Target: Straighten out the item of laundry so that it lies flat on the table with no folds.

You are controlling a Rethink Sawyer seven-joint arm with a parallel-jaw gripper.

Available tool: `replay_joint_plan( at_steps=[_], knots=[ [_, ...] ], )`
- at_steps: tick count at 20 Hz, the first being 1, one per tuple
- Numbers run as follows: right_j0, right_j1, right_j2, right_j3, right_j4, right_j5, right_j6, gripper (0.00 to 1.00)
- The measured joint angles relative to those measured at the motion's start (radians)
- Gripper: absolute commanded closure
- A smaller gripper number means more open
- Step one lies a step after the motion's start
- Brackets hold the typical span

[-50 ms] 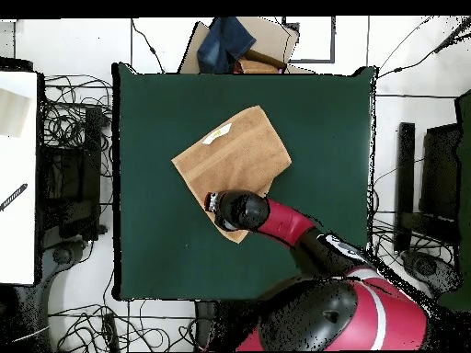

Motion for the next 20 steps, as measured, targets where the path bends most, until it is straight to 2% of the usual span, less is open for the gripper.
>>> replay_joint_plan(
  at_steps=[20],
  knots=[
    [0.05,-0.007,-0.041,-0.014,0.052,0.013,0.004,1.0]
  ],
)
